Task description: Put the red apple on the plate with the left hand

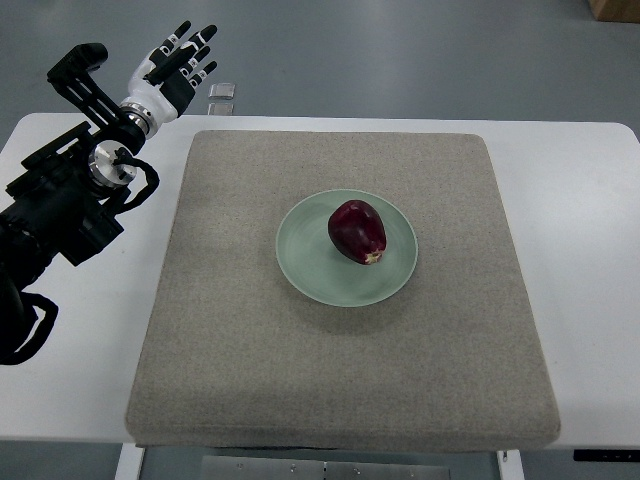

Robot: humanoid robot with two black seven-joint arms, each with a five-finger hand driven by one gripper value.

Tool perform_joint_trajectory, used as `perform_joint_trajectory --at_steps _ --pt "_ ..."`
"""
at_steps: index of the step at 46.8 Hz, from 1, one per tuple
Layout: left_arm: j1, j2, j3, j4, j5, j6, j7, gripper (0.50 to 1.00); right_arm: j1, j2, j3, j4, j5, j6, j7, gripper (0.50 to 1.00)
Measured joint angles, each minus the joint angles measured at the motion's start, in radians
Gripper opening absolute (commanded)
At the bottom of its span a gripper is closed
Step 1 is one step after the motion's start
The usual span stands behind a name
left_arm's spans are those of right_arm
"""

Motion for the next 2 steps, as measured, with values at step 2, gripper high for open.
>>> perform_joint_trajectory --at_steps 2 --pt "0.0 -0.001 -0.001 0.0 0.0 0.0 0.0 0.994 0.0 0.0 0.0 0.0 0.0 -0.001 0.0 0.964"
